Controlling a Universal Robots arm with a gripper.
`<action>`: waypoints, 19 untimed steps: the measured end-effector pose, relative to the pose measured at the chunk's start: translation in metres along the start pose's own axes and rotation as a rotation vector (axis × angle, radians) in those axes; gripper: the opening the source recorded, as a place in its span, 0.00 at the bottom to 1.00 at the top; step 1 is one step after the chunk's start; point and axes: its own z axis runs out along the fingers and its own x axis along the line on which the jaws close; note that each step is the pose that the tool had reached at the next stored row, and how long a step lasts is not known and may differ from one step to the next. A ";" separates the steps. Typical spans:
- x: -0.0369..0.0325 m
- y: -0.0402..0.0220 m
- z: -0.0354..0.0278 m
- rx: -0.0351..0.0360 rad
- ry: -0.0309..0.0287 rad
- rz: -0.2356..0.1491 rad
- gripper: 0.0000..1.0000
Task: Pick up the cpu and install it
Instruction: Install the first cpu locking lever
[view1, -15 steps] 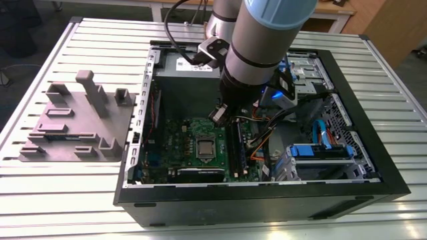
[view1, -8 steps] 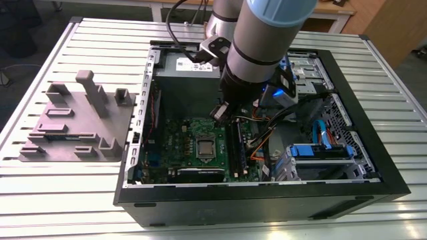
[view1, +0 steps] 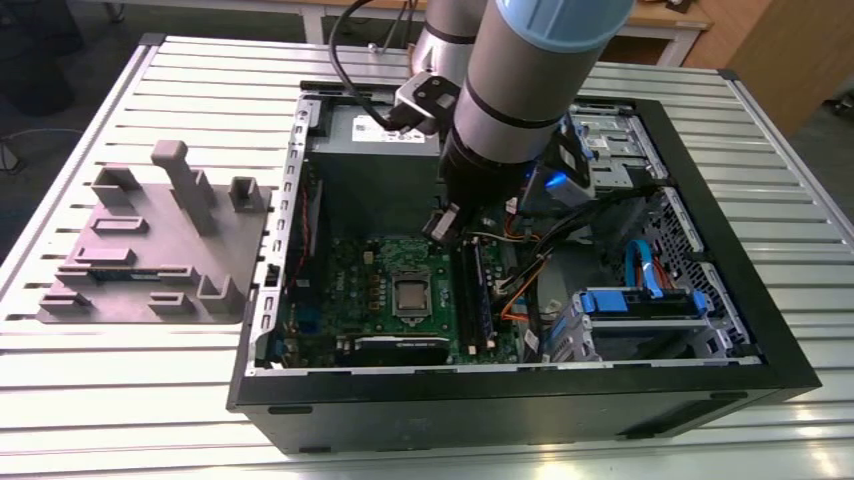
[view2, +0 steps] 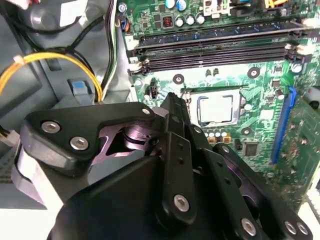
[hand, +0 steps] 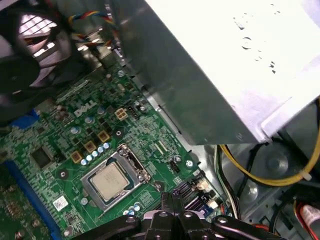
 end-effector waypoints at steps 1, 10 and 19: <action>-0.0004 0.0002 0.0001 -0.0002 0.0003 -0.003 0.10; -0.0029 0.0021 0.0012 -0.0026 0.0053 -0.039 0.10; -0.0036 0.0024 0.0028 -0.0092 0.0190 -0.141 0.10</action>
